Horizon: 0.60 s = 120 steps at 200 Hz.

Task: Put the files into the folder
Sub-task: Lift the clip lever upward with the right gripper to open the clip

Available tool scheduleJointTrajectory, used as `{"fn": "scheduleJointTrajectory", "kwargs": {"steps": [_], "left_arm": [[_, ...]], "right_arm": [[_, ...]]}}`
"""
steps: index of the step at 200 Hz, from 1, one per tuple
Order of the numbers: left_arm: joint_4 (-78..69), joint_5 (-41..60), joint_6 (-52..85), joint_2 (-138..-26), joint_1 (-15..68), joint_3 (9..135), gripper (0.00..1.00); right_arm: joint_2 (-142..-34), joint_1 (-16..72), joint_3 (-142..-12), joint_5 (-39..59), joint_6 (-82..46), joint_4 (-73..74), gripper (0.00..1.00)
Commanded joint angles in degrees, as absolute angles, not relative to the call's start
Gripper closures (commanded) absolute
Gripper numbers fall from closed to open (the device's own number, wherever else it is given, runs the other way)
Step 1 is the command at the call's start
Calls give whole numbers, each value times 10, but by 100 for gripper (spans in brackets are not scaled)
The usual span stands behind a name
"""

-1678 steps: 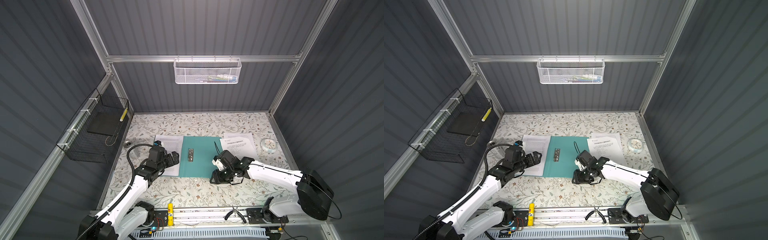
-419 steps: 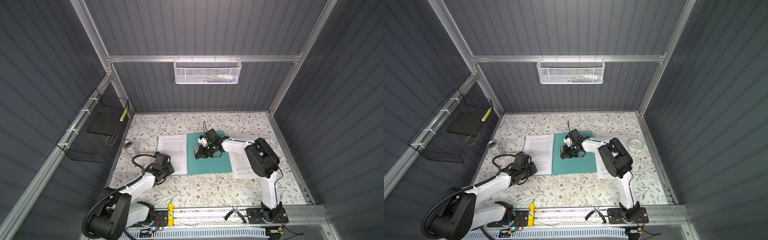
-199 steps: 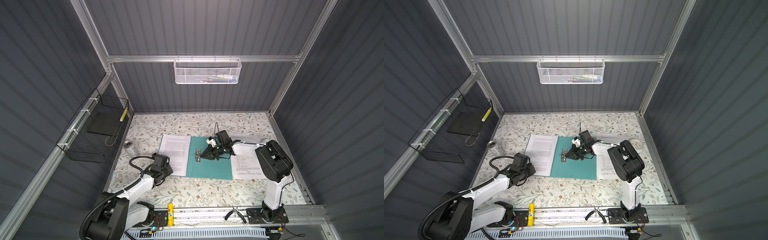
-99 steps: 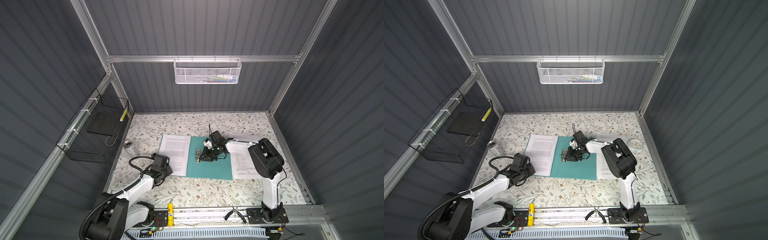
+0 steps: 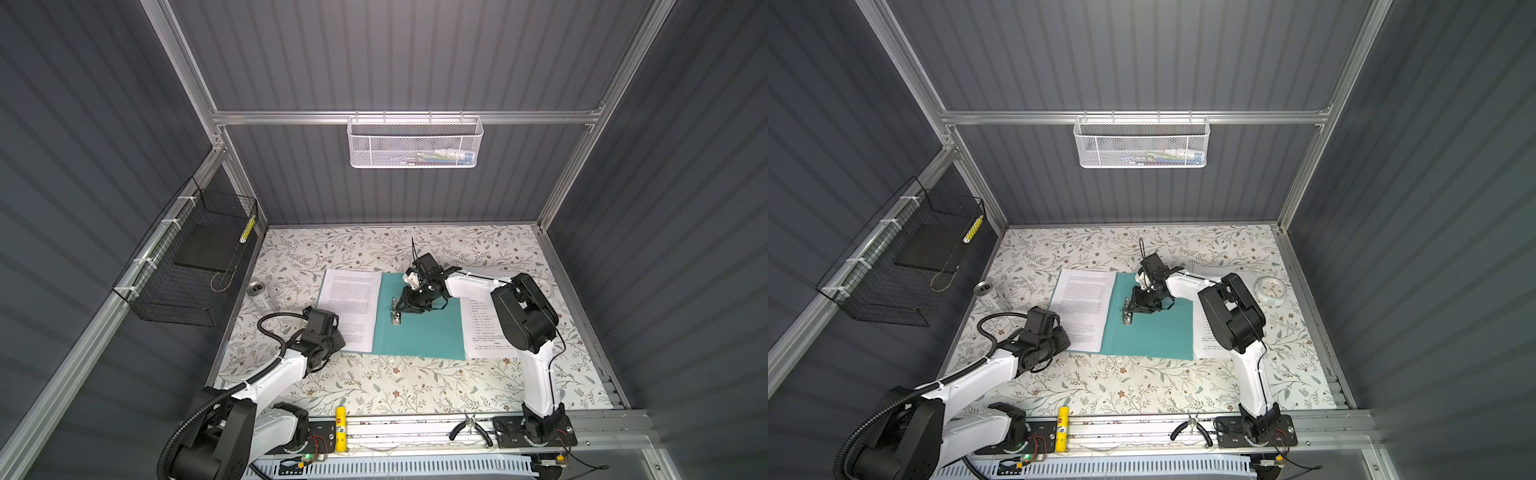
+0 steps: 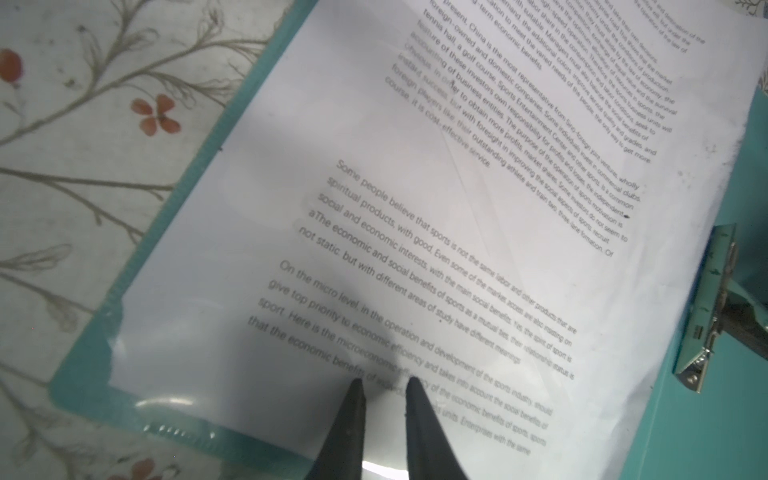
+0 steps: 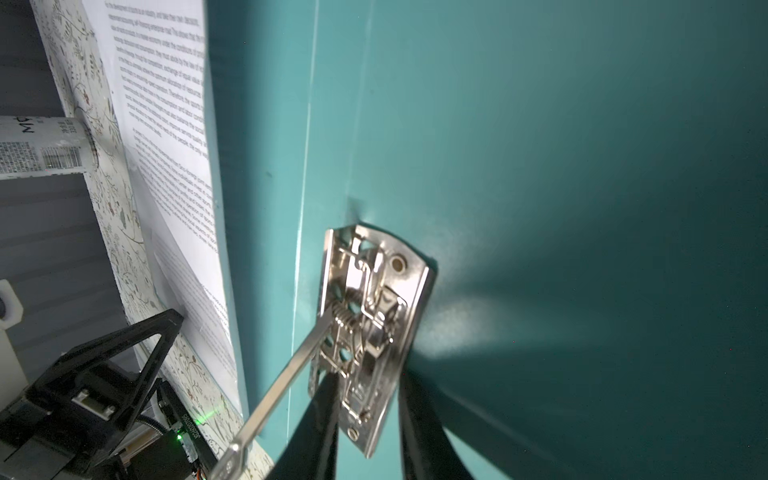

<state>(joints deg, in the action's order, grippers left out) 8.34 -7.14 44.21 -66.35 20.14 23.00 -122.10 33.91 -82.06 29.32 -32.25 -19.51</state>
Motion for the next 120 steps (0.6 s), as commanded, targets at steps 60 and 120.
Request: {"fn": "scheduleJointTrajectory", "kwargs": {"steps": [60, 120], "left_arm": [[98, -77, 441, -650, 197, 221, 79], [104, -80, 444, -641, 197, 217, 78]], "right_arm": [[-1256, 342, -867, 296, -297, -235, 72], [-1252, 342, -867, 292, -308, -226, 72]]}}
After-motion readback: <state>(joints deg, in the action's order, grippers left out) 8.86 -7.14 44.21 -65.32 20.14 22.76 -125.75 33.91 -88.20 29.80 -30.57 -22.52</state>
